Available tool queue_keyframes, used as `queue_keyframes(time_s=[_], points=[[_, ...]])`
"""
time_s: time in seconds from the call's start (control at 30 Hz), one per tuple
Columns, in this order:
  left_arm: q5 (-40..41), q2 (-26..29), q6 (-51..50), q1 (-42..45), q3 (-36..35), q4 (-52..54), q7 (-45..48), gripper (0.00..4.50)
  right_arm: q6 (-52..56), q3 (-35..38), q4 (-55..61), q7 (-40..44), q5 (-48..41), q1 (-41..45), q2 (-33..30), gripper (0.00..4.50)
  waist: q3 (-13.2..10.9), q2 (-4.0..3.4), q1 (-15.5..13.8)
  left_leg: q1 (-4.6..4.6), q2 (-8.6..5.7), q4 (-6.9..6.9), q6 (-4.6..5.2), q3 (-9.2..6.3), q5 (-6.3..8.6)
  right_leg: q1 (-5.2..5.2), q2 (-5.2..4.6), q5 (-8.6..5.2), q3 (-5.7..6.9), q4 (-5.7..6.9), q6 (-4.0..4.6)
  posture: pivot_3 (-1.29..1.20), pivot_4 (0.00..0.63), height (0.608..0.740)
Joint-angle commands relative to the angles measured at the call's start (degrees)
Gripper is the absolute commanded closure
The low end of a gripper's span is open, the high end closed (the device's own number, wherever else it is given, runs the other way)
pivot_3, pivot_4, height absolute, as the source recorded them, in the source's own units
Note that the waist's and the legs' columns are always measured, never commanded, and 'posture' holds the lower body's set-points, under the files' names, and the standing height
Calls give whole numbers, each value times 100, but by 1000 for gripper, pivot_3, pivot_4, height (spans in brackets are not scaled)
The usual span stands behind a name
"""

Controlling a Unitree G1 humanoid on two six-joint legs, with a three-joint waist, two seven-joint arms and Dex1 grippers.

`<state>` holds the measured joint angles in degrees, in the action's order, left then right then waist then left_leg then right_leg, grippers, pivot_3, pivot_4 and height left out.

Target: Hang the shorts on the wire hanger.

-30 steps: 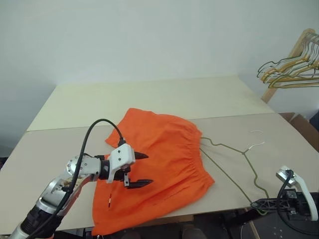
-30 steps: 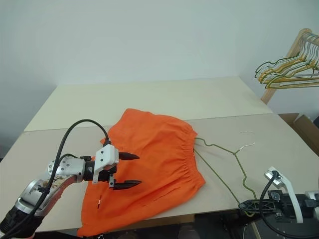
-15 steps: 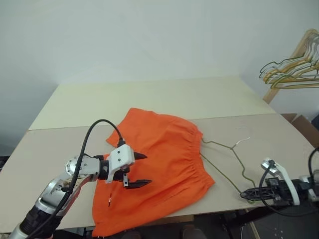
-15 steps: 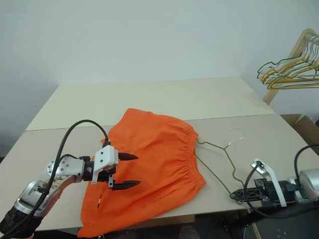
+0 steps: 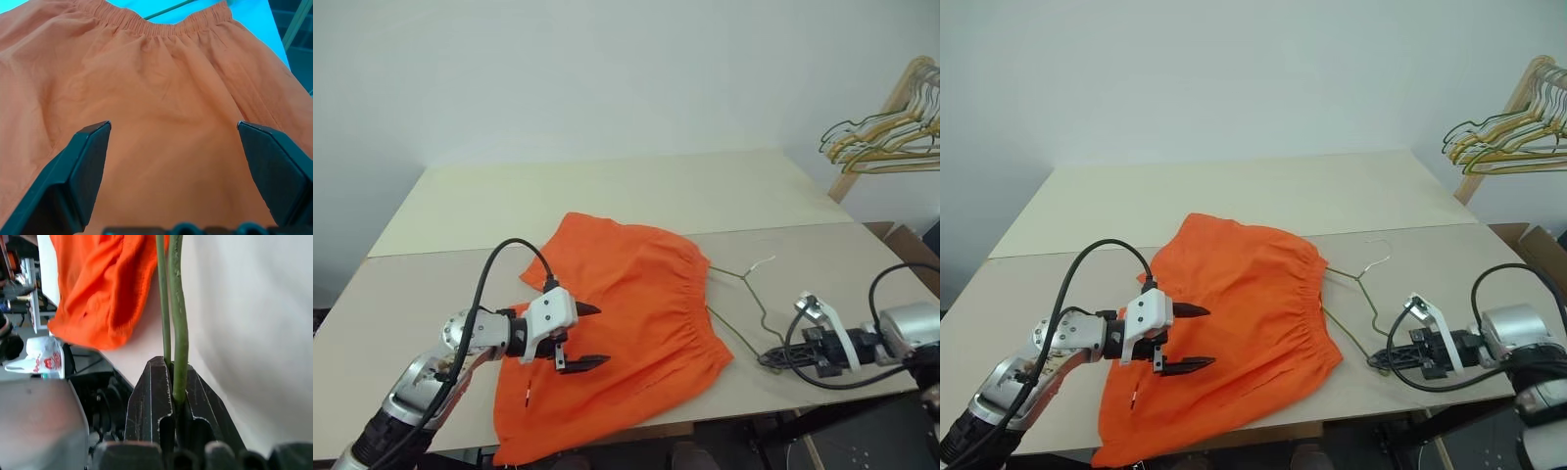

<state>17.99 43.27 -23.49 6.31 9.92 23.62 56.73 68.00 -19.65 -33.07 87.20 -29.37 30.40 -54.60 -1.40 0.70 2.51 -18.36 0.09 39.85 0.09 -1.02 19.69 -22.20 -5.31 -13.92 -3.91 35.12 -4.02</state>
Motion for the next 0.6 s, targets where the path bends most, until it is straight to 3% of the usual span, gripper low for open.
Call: queue_keyframes(time_s=[0.03, 0.37, 0.6], points=[[-27, -27, 141, 14, -109, 157, -73, 16, -33, 33, -306, 151, 126, 259, 105, 4500, 0, -1, -13, -2, -1, 0, 0, -1, 0, -1, -1, 0, 0, -1, 0, -25, 0, 740], [-89, -85, 198, -84, -70, 181, -200, 16, 27, 904, -1117, -397, 79, 521, 685, 4500, 6, 2, -7, -2, -3, 1, -4, -5, -2, 0, -4, 3, 4, 3, 0, -19, 0, 740], [-135, -137, 234, -44, -34, 134, -224, 16, -641, 1893, 257, -1109, -59, -128, 839, 4500, 8, -1, -7, -6, -4, 0, -4, -8, -2, -4, -5, 5, 4, 3, -2, -29, 0, 740]])
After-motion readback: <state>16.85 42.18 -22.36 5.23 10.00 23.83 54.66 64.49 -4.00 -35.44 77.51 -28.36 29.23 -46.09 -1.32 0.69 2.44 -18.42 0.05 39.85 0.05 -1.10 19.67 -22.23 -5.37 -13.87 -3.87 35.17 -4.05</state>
